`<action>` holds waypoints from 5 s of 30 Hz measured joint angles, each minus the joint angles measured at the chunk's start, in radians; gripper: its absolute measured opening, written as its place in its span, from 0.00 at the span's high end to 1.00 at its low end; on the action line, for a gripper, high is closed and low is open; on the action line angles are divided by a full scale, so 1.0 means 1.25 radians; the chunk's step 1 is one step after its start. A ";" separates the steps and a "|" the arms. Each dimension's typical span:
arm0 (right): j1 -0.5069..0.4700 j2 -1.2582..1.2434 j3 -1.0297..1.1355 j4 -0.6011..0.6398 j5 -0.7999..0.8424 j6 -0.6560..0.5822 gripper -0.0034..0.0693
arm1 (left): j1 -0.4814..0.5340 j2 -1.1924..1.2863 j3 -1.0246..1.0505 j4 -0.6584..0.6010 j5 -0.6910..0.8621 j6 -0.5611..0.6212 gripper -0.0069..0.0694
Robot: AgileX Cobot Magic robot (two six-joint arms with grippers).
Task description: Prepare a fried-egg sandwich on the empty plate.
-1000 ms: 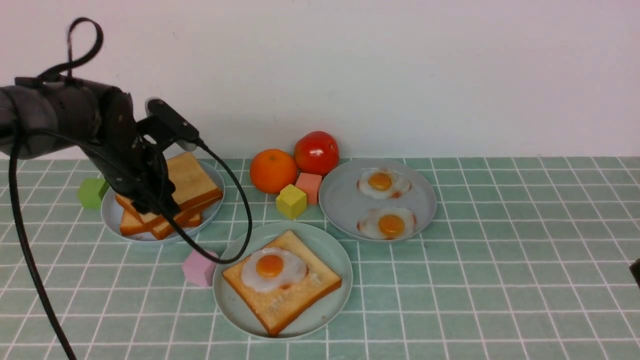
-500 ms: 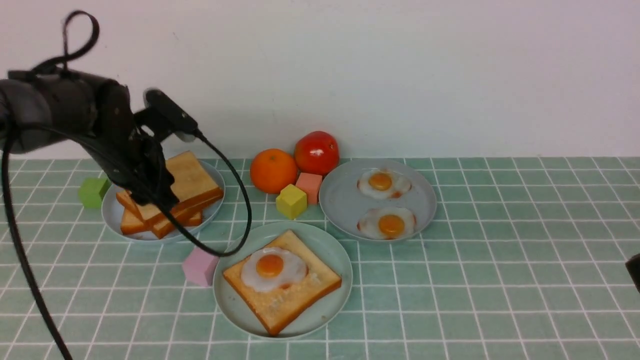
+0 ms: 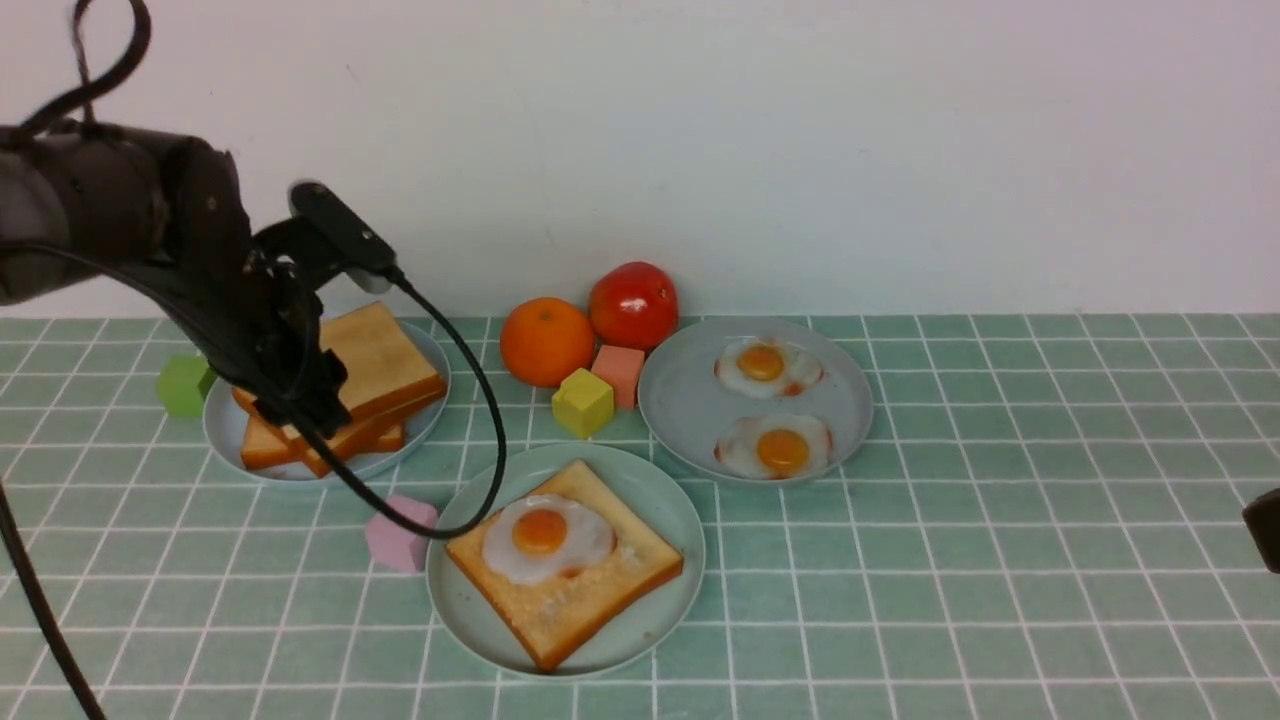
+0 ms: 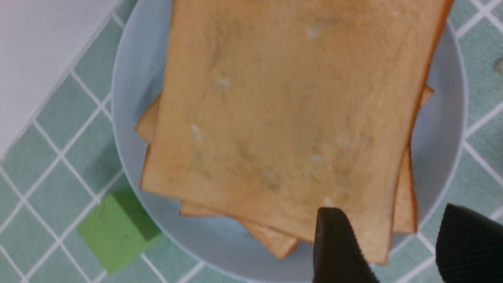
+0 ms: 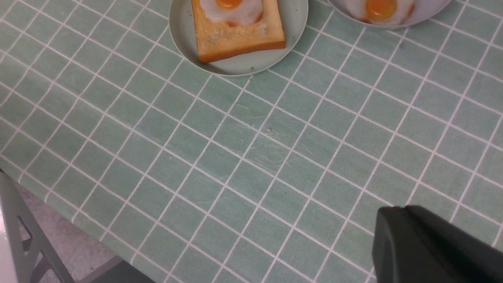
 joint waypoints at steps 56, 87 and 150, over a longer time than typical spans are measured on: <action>0.000 -0.001 0.000 0.034 0.001 -0.008 0.86 | -0.525 -0.103 0.224 0.292 0.008 -0.670 0.90; 0.000 -0.004 0.000 0.017 0.012 -0.008 0.84 | -0.531 -0.132 0.184 0.193 0.067 -0.678 0.28; -0.443 -0.710 0.925 -0.004 -0.663 -0.020 0.97 | -0.578 -1.517 1.028 0.072 -0.395 -0.813 0.93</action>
